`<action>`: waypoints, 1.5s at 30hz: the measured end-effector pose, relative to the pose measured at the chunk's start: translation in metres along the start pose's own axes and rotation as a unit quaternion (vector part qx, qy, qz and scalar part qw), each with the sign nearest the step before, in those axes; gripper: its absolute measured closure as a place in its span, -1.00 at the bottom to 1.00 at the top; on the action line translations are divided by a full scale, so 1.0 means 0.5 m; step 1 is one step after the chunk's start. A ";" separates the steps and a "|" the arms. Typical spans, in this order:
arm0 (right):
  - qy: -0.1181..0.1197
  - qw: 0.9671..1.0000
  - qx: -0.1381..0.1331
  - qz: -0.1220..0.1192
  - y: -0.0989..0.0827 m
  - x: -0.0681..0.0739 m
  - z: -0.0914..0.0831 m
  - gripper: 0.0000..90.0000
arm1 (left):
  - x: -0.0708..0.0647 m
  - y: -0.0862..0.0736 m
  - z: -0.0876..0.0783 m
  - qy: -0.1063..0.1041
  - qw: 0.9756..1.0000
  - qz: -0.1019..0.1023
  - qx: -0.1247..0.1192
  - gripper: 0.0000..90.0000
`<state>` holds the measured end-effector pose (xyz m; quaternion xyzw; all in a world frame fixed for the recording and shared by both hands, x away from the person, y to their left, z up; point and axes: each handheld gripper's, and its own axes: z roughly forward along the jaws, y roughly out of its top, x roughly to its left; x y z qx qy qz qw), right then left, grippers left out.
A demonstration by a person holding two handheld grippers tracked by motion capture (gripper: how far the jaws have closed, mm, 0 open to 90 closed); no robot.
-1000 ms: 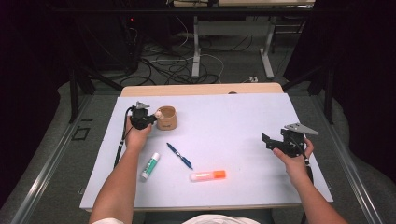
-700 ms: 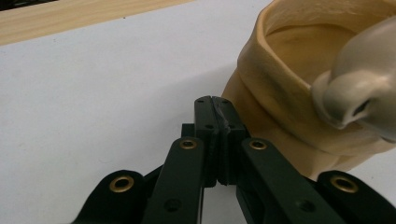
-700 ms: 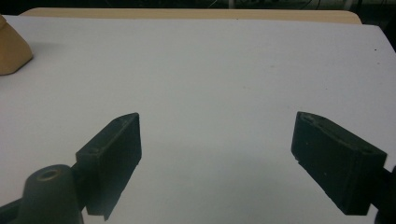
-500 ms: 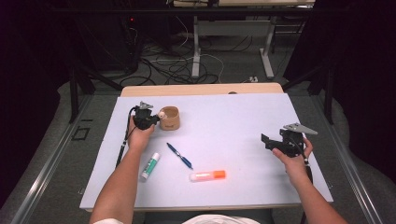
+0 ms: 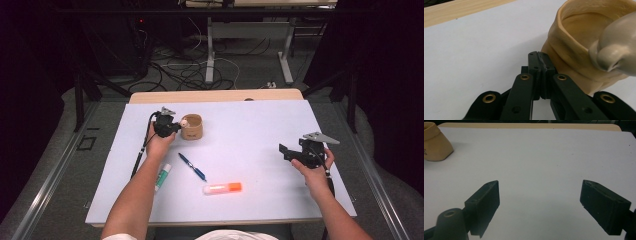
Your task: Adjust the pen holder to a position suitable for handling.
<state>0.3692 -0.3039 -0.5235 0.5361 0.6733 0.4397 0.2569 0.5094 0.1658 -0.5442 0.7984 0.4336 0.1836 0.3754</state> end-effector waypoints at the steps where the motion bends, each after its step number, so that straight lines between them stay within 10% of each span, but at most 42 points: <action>1: 0.001 1.000 0.000 -0.003 0.000 0.000 0.001 -0.65 | -0.009 0.008 0.004 0.001 1.000 0.006 0.002 1.00; 26: 0.007 1.000 0.001 -0.002 0.000 0.004 -0.001 -0.65 | -0.120 0.047 0.065 -0.033 0.999 0.039 0.012 1.00; 45: 0.009 1.000 0.001 -0.005 0.000 0.005 -0.001 -0.65 | -0.144 0.048 0.069 -0.039 0.997 0.051 0.030 1.00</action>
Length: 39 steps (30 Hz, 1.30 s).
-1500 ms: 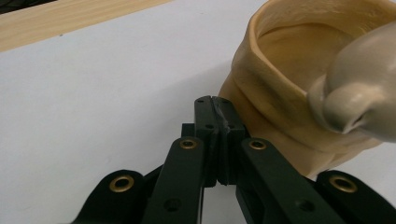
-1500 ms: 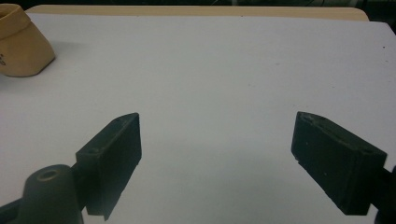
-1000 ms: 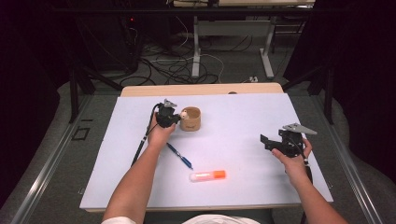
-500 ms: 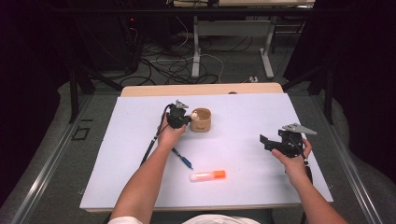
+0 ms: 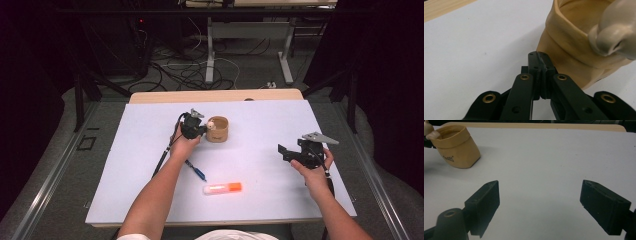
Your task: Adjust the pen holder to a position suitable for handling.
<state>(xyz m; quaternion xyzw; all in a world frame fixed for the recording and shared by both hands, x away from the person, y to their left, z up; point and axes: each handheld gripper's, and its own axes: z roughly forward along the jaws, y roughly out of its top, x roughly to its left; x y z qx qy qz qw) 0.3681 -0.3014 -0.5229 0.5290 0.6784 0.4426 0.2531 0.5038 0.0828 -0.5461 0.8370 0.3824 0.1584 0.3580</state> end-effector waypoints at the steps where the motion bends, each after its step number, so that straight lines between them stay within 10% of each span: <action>1: 0.001 1.000 0.001 0.002 0.000 0.000 0.000 -0.65 | 0.000 0.000 0.000 0.000 1.000 0.000 0.000 1.00; 39: 0.021 1.000 0.005 -0.011 0.001 0.018 0.006 -0.65 | 0.036 0.010 -0.106 0.024 0.999 -0.040 -0.022 0.34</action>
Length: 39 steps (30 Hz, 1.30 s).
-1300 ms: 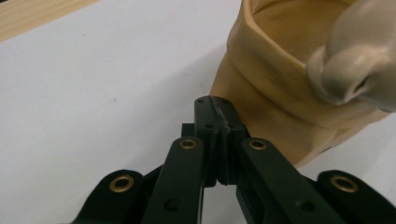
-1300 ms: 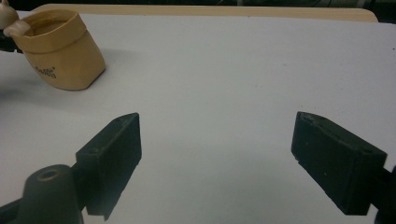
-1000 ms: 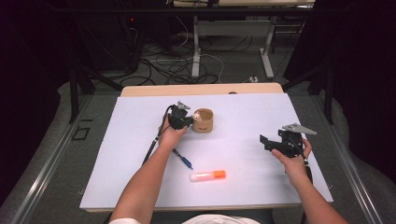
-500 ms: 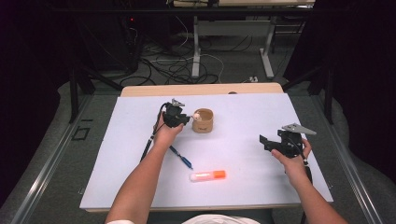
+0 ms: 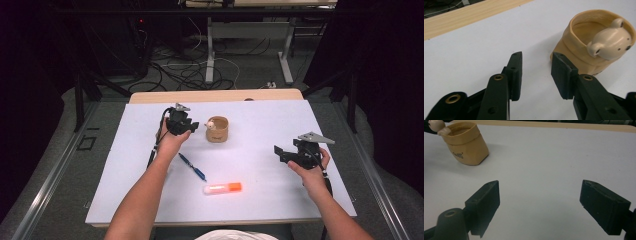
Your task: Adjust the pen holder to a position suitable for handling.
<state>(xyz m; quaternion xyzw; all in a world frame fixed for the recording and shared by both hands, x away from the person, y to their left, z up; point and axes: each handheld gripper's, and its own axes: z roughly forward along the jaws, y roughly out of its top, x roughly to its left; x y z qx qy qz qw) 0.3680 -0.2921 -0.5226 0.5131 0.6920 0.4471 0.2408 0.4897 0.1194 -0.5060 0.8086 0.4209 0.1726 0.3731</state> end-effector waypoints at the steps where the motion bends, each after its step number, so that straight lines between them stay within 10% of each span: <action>1: 0.000 1.000 0.000 0.000 0.000 0.000 0.000 -0.65 | 0.001 -0.001 -0.006 -0.001 1.000 -0.001 -0.005 0.34; 22: -0.002 1.000 -0.003 0.004 -0.001 0.004 -0.007 -0.61 | -0.042 -0.019 -0.096 -0.041 0.997 0.000 -0.060 -0.14; 39: 0.001 1.000 -0.002 0.003 -0.002 0.008 -0.008 -0.61 | -0.102 -0.031 -0.132 -0.061 0.995 0.059 -0.047 -0.15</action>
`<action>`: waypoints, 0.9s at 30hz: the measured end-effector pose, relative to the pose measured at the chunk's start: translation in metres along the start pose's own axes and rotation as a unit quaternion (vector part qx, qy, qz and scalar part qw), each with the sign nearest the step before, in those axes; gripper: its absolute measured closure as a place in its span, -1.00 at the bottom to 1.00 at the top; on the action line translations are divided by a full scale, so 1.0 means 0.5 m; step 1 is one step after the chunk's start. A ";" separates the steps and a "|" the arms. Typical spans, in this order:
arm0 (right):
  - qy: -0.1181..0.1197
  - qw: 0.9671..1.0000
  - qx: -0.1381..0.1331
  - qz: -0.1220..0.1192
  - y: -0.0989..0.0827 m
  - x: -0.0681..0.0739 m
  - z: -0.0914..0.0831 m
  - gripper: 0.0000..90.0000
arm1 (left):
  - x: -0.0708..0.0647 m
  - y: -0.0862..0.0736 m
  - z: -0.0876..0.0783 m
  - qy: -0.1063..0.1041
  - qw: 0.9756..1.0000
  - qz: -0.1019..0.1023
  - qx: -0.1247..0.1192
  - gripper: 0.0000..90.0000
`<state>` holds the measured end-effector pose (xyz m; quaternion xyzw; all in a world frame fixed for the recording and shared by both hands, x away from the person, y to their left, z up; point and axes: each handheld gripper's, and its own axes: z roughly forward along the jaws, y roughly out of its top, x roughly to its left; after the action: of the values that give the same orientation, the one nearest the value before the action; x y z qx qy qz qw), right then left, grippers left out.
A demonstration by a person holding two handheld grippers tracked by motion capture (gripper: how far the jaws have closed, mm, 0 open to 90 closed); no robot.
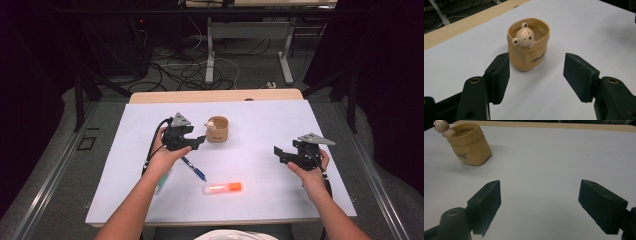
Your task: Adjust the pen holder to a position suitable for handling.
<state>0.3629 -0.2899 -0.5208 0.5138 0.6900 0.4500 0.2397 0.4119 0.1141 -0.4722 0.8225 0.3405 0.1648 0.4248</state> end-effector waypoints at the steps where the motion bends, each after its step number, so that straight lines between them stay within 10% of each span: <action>1: 0.000 1.000 0.000 0.000 0.000 0.000 0.000 -0.61 | -0.004 -0.001 0.000 0.002 1.000 0.006 0.002 -0.15; 27: 0.025 0.999 0.029 -0.019 0.004 0.005 0.006 -0.51 | -0.072 -0.041 0.010 -0.073 0.995 0.007 0.062 -0.65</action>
<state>0.3651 -0.2863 -0.5202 0.4955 0.7182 0.4381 0.2163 0.3805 0.0946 -0.4910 0.8595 0.3124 0.0858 0.3954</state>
